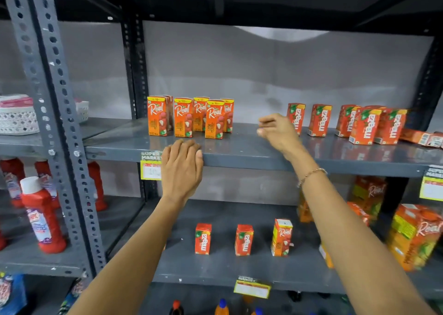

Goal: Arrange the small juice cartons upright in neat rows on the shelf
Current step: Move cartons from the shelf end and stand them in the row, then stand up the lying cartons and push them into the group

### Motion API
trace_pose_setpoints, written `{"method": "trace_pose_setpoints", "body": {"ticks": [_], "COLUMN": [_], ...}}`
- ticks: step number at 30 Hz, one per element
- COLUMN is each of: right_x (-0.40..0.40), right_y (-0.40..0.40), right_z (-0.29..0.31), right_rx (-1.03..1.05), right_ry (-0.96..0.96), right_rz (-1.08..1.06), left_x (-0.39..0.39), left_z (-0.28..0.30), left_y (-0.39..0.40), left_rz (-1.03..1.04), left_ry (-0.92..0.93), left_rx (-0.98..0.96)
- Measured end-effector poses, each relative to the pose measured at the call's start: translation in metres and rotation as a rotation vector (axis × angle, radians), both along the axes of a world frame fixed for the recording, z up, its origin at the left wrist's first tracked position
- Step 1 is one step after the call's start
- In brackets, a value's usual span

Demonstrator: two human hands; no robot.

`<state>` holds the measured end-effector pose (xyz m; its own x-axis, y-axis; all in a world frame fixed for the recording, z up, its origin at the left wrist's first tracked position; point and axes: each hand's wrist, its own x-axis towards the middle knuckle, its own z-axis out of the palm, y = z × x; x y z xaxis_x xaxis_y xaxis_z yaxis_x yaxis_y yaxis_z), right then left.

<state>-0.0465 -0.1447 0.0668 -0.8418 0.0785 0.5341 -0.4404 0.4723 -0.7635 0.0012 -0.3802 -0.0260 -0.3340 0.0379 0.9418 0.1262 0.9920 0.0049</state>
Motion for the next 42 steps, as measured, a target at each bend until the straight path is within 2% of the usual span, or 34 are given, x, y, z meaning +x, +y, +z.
{"method": "trace_pose_setpoints", "body": {"ticks": [6,11,16,19,23,30,33,42], "right_x": [0.035,0.044,0.056,0.052,0.034,0.007,0.000,-0.001], "right_y": [0.150,0.272,0.378,0.422,0.453,0.453,0.452,0.449], "right_z": [-0.009,-0.003,0.002,-0.003,-0.006,0.001,0.003,-0.003], "right_rx": [-0.083,-0.160,-0.259,-0.252,-0.259,-0.076,-0.018,-0.007], "right_ry": [0.117,0.158,0.114,0.027,-0.083,-0.193,-0.249,-0.212], "right_rz": [-0.215,-0.392,-0.708,-0.779,-0.863,-0.798,-0.782,-0.827], "left_x": [0.007,0.005,-0.003,-0.007,-0.018,-0.031,-0.029,-0.027], "left_z": [-0.001,0.002,0.007,0.006,-0.004,-0.013,-0.014,-0.012], "left_y": [0.113,0.223,0.328,0.374,0.392,0.393,0.391,0.392], "left_rz": [-0.184,-0.237,-0.267,-0.279,-0.296,-0.215,-0.213,-0.207], "left_ry": [-0.113,-0.161,-0.176,-0.163,-0.073,0.077,0.085,0.068], "left_rx": [-0.045,-0.121,-0.186,-0.185,-0.142,-0.179,-0.182,-0.172]}}
